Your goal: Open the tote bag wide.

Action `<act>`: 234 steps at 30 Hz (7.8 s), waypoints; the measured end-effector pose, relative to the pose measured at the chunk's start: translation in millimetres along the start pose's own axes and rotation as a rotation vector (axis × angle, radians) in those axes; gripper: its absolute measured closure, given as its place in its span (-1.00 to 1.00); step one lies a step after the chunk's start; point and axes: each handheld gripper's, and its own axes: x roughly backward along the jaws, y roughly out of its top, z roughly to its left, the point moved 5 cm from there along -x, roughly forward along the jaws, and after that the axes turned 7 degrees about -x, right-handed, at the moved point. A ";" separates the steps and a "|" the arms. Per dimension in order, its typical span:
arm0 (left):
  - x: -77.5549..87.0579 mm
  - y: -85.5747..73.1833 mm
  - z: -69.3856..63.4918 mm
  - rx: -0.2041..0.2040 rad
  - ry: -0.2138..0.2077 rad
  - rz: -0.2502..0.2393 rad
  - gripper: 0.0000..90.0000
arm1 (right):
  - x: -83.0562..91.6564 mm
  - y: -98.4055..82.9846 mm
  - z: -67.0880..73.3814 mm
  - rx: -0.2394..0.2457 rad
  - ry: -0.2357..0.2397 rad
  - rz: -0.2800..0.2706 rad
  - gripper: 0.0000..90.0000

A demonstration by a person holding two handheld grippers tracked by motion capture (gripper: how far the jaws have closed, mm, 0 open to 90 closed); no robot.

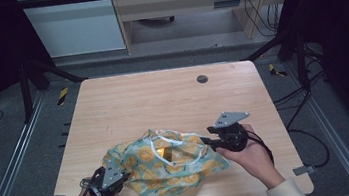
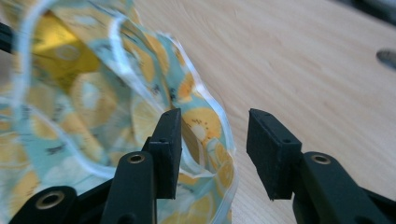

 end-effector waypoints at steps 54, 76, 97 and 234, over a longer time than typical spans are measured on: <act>-3.5 -2.6 1.1 0.040 0.040 0.015 1.00 | 70.2 -37.3 29.5 0.131 0.130 -0.203 1.00; -5.5 -6.2 4.9 0.061 0.050 0.035 0.87 | 7.7 -96.9 8.5 0.075 0.071 0.116 1.00; 44.6 62.7 22.3 0.064 0.070 -0.248 -0.23 | 6.7 -99.2 13.6 0.067 0.096 0.111 1.00; 33.4 67.1 -18.4 0.011 -0.060 -0.259 -0.21 | 16.4 -0.8 57.3 0.220 0.150 -0.021 -0.29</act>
